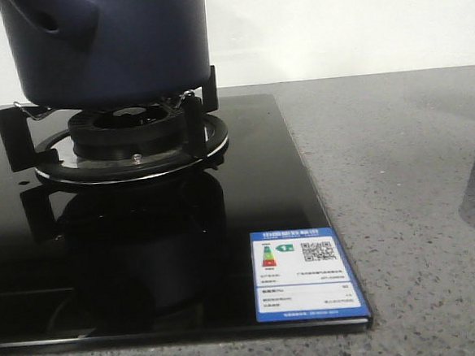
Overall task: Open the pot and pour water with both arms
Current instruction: 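Grasp the blue lid knob with the left gripper and lift the lid, then grasp the light blue ribbed cup with the right gripper and lift it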
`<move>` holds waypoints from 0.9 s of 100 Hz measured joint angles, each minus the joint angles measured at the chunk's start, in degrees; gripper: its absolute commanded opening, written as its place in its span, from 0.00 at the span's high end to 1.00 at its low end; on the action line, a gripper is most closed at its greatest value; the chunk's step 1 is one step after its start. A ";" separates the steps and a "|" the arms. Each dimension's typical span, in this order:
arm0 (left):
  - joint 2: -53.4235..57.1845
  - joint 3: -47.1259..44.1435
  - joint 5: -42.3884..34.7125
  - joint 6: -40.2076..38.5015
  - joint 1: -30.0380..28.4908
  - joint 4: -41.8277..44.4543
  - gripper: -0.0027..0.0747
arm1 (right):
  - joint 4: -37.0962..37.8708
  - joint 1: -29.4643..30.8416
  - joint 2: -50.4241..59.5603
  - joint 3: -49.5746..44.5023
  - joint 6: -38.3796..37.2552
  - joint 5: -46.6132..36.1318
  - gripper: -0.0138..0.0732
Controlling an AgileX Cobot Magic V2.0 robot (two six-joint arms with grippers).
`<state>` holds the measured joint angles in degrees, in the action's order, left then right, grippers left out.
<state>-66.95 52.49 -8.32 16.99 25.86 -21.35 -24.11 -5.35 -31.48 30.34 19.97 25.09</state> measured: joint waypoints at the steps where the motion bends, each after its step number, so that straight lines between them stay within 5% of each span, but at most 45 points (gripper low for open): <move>1: 0.37 0.00 0.11 0.00 -0.17 0.00 0.54 | 0.01 0.00 0.00 0.00 0.00 -0.28 0.15; 45: 9.24 0.00 4.35 0.00 -7.81 0.00 0.54 | 0.14 5.03 -1.26 -9.63 0.00 -17.96 0.15; 90: 9.93 0.00 6.23 0.00 -7.84 0.00 0.54 | 0.03 5.12 -18.90 -9.73 0.00 -31.81 0.15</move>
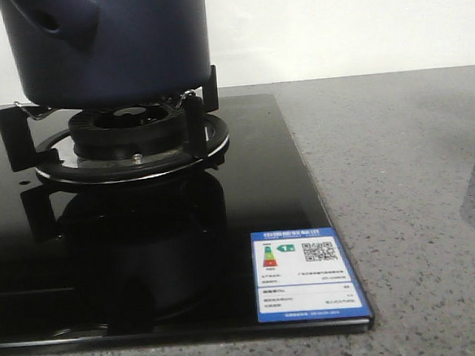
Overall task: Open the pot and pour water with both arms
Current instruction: 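Grasp the light blue ribbed cup with the right gripper and lift it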
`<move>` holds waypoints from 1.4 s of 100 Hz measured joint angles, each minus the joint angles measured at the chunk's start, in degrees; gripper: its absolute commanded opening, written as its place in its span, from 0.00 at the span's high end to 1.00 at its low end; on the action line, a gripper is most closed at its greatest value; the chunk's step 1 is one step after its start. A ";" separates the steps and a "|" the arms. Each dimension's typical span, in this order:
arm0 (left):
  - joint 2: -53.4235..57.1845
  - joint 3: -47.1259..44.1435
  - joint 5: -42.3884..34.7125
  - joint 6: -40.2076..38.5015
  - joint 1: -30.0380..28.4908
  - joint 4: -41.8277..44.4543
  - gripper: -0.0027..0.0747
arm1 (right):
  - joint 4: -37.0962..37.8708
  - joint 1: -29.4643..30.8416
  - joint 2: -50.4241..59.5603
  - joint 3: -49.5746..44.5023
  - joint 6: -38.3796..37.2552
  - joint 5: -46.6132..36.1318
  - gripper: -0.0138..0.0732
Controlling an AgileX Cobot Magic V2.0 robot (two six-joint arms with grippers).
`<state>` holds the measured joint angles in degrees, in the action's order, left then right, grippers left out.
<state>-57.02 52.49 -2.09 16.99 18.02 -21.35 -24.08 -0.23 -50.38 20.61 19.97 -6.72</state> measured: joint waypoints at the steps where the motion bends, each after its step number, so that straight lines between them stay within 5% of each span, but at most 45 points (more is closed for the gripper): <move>1: 0.00 0.00 -0.02 0.00 0.00 0.00 0.54 | 0.00 0.00 -0.27 0.00 0.00 -0.22 0.15; 95: 0.00 0.00 0.31 0.00 0.00 0.09 0.54 | 2.74 -0.46 -23.34 8.61 -3.16 -12.16 0.15; 122: 0.00 0.00 0.31 0.00 0.00 0.09 0.54 | 3.13 -0.49 -24.99 8.92 -3.62 -12.66 0.48; 140: 0.00 0.00 0.31 0.00 0.00 0.09 0.54 | 3.23 -0.49 -24.99 8.92 -3.67 -12.80 0.48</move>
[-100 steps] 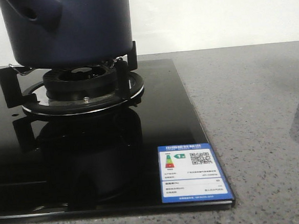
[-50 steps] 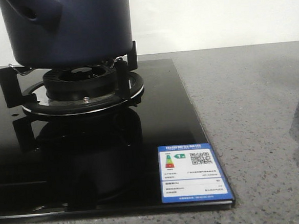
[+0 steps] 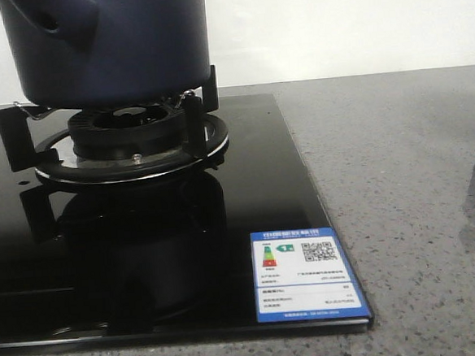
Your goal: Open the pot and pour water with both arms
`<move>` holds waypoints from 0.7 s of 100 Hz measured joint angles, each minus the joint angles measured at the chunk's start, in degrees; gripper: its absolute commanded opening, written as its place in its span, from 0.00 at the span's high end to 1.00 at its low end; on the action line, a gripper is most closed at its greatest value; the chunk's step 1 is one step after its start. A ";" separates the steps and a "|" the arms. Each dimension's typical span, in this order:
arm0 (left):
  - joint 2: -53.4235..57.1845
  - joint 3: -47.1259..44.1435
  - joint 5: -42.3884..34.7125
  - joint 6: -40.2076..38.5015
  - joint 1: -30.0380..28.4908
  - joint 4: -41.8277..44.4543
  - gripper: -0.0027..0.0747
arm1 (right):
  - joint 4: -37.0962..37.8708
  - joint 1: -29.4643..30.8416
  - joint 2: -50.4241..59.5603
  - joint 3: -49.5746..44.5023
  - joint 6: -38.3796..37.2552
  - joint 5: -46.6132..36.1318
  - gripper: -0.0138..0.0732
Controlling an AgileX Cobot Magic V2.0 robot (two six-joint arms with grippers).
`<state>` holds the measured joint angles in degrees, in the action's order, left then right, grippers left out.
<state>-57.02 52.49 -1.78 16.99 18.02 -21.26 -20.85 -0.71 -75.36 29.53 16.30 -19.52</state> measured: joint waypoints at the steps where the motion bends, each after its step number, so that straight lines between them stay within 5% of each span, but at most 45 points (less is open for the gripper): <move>1: 0.00 0.00 0.00 0.00 0.00 0.00 0.54 | 0.00 0.00 0.00 0.00 0.00 0.00 0.48; 24: 0.00 0.00 0.00 0.00 0.00 0.00 0.54 | 2.56 -0.97 1.76 0.31 0.00 1.20 0.48; 70: 0.00 0.00 0.00 0.00 0.00 0.00 0.54 | 8.81 -13.36 5.22 18.01 -0.09 20.71 0.48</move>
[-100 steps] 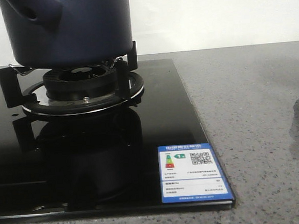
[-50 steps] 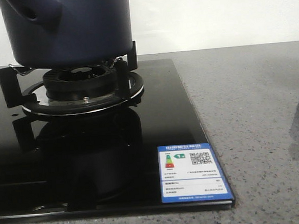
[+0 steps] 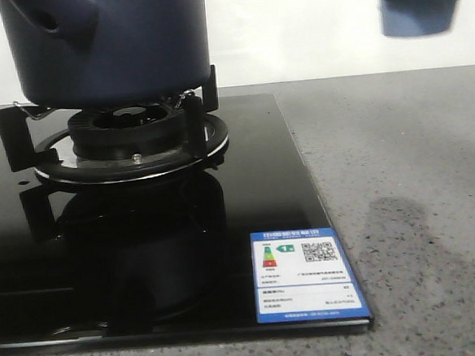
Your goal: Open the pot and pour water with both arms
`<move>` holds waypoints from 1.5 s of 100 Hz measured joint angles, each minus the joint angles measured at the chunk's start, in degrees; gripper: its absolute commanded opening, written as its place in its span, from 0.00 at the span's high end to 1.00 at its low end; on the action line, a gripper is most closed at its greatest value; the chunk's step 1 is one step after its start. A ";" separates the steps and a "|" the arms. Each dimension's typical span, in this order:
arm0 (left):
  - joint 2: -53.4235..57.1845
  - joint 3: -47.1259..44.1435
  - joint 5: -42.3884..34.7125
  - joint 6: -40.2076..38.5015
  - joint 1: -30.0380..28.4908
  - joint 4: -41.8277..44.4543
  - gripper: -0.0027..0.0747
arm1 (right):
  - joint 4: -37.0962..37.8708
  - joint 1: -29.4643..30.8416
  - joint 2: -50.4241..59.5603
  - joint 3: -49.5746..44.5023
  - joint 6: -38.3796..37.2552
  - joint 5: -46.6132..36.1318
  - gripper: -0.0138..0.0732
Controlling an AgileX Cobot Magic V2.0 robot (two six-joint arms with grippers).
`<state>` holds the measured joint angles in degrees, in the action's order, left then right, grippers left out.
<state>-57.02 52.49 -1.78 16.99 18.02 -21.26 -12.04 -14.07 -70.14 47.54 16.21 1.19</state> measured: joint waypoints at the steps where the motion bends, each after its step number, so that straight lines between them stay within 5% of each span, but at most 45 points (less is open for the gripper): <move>1: 0.00 0.00 0.00 0.00 0.00 0.00 0.54 | 0.28 -0.43 0.00 0.67 0.00 0.24 0.48; 49: 0.00 0.00 0.00 0.00 0.00 0.00 0.54 | 6.92 -9.66 -12.46 26.68 4.86 22.92 0.48; 74: 0.00 0.00 0.00 0.00 0.00 0.00 0.54 | 17.21 -15.13 -18.54 37.60 7.19 32.62 0.48; 108: 0.00 0.00 0.00 0.00 0.00 0.00 0.54 | 42.35 -23.26 -22.77 40.53 7.46 34.13 0.48; 150: 0.00 0.00 0.00 0.00 0.00 0.00 0.54 | 62.28 -24.45 -24.98 40.53 7.81 28.92 0.48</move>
<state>-57.02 52.49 -1.78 16.99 18.02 -21.26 50.24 -38.52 -95.12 88.07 24.01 30.11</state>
